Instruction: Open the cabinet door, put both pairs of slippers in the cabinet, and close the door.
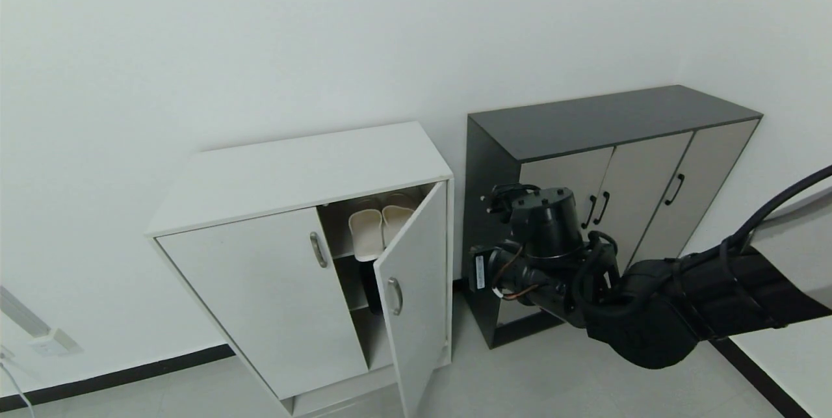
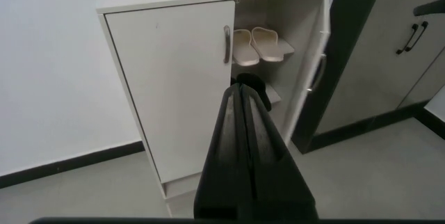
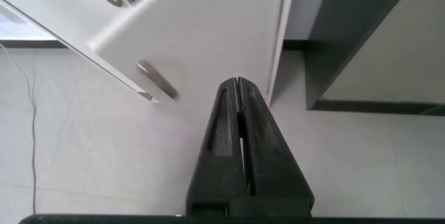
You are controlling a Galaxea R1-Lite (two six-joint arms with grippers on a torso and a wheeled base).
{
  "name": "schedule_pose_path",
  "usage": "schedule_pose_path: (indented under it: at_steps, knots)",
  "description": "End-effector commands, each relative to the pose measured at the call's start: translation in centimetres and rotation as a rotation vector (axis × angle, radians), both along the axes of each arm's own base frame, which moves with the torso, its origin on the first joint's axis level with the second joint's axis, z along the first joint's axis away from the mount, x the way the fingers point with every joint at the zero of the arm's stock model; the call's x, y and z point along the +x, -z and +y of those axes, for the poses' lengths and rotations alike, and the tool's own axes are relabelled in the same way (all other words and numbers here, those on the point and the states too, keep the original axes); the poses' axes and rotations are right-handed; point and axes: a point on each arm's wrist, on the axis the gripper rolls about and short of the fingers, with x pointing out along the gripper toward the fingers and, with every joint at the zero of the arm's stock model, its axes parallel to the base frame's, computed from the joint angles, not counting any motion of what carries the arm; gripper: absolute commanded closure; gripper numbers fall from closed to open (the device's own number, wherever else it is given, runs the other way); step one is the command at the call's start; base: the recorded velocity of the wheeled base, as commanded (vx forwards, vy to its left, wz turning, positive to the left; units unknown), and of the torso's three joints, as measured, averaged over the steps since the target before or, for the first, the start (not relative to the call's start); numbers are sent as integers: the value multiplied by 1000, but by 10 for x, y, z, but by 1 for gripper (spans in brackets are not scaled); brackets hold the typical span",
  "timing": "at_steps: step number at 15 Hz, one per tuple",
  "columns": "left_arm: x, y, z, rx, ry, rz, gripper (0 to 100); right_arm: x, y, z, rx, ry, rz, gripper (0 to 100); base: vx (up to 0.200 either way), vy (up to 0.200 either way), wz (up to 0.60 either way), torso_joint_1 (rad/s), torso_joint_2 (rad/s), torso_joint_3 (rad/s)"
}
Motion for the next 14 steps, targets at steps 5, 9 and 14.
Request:
schedule_pose_path:
  at_steps: [5,9,14]
  knots:
    - [0,0,0,0,-1,1,100,-14,-5,0,-5,-55,1,100,0,0,240,1,0,0]
    - [0,0,0,0,-1,1,100,-17,-1,-1,-39,-78,-2,100,0,0,600,5,5,4]
    - [0,0,0,0,-1,1,100,-23,13,-5,-40,-165,1,100,0,0,0,0,0,0]
